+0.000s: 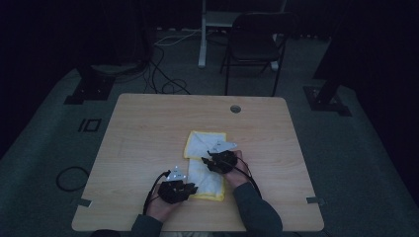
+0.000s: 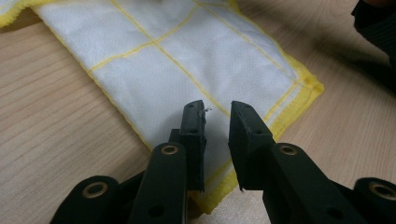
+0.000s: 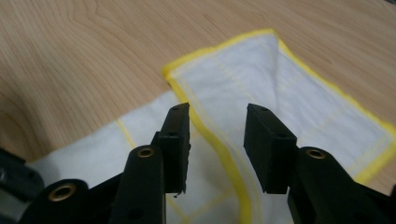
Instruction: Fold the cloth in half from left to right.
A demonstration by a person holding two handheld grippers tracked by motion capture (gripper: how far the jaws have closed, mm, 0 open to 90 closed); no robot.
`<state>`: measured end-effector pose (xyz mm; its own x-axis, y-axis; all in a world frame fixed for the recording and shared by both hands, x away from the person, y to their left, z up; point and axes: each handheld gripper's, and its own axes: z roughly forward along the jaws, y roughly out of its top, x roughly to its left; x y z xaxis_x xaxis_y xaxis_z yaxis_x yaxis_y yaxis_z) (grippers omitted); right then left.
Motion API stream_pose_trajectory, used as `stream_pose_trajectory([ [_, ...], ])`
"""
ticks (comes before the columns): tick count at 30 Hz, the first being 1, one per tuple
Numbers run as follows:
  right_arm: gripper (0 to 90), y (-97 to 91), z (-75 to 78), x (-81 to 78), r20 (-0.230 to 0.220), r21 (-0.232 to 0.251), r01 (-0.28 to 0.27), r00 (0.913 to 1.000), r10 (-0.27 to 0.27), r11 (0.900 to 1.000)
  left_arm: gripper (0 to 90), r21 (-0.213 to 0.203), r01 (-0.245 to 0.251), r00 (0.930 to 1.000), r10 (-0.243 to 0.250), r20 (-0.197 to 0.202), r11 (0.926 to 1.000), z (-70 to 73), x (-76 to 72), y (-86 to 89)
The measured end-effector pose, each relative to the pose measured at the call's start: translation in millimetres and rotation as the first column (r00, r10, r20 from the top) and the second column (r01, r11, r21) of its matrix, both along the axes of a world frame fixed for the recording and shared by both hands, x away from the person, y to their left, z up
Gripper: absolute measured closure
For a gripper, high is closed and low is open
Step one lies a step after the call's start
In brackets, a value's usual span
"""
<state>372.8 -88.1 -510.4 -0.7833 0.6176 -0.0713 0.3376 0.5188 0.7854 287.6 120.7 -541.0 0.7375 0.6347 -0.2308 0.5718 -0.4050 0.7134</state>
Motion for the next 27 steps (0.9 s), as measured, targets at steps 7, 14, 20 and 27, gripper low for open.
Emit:
stream_pose_trajectory([
  [7,57.9,21.1,-4.7,11.6,-0.009,-0.049,-0.042,0.9991,0.042,0.9979,75.9,-0.006,-0.002,1.0000,0.002,-0.005,1.0000,-0.6,0.2,-0.2],
  [14,54.0,41.3,-14.5,24.3,-0.033,-0.127,-0.059,0.9979,0.055,0.9902,75.9,-0.008,0.000,1.0000,0.000,-0.008,1.0000,-0.8,0.5,0.2],
  [20,69.0,43.1,-18.9,30.4,-0.041,-0.135,-0.053,0.9980,0.047,0.9895,76.0,-0.013,-0.004,0.9999,0.003,-0.010,0.9999,-1.1,0.5,0.0],
  [27,88.4,34.8,-12.5,35.2,-0.031,-0.104,-0.022,0.9993,0.019,0.9944,75.9,-0.013,-0.002,0.9999,0.002,-0.010,0.9999,-1.2,0.8,0.2],
])
